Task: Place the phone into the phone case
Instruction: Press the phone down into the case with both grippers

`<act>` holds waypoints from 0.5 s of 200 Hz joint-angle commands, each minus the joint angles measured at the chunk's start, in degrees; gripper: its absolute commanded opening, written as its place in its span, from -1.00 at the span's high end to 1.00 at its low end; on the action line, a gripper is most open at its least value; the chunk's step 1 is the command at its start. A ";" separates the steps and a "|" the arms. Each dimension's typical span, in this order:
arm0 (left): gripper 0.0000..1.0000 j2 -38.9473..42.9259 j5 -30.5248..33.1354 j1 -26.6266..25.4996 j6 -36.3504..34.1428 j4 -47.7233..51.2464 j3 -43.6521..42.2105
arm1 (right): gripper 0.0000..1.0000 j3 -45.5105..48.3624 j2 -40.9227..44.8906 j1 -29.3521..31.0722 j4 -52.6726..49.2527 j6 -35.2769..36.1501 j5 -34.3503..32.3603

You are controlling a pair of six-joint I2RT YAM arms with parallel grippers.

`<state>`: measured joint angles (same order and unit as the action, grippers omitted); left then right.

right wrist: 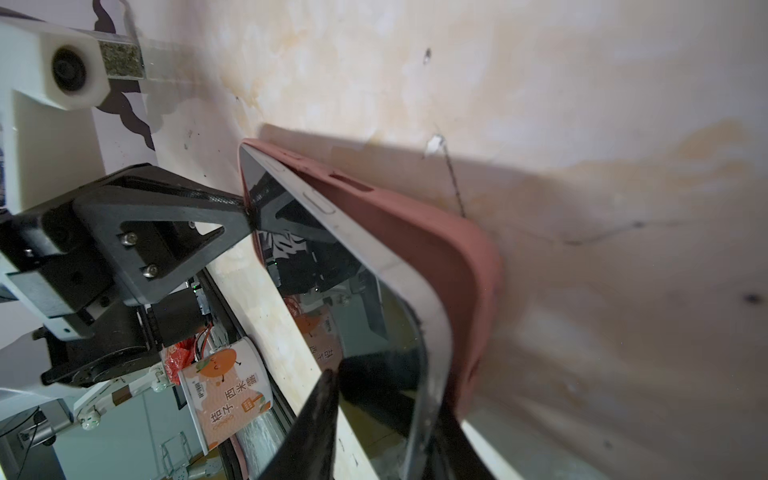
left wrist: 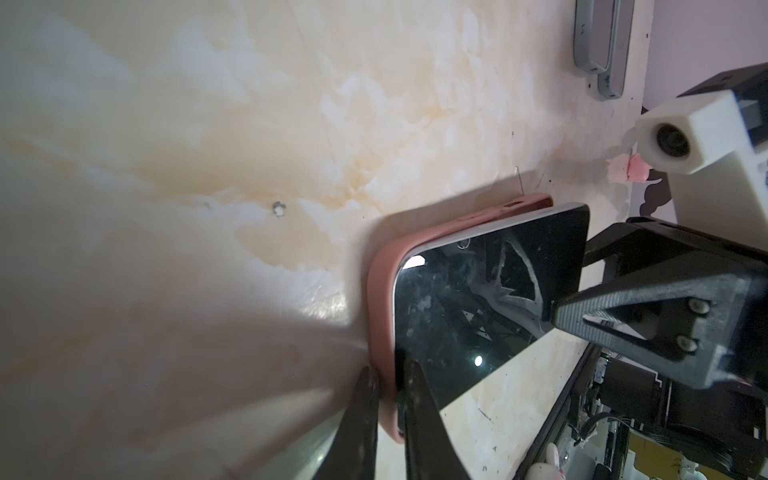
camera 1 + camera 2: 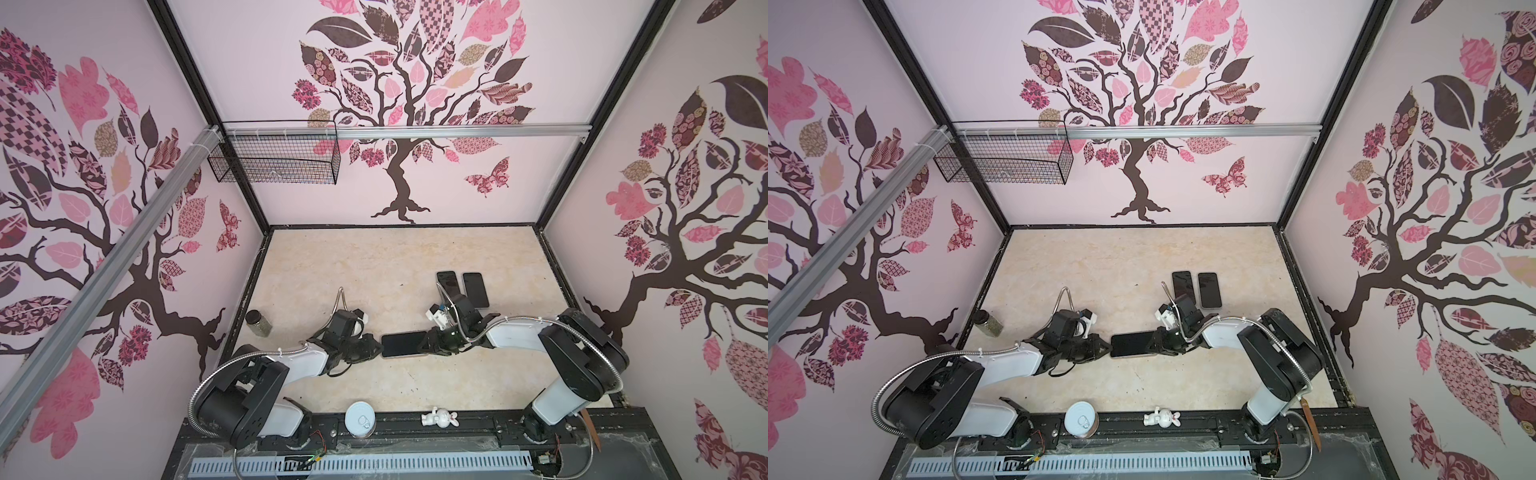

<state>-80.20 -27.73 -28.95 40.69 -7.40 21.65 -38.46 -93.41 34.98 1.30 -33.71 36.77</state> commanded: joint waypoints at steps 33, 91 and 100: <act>0.72 -0.96 0.06 -0.98 -0.69 2.13 0.24 | 0.12 -4.96 4.45 0.43 -11.98 5.35 -7.43; 0.70 0.44 -0.47 -0.98 -0.78 3.08 0.80 | 0.22 -8.39 6.74 0.42 -20.67 10.22 -13.51; 0.65 0.72 -0.64 -0.98 -0.67 3.23 0.95 | 0.25 -8.15 6.72 0.44 -20.96 10.55 -14.18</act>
<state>-79.90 -27.70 -29.10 40.64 -7.07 21.65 -45.23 -88.84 35.33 -14.70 -26.37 26.15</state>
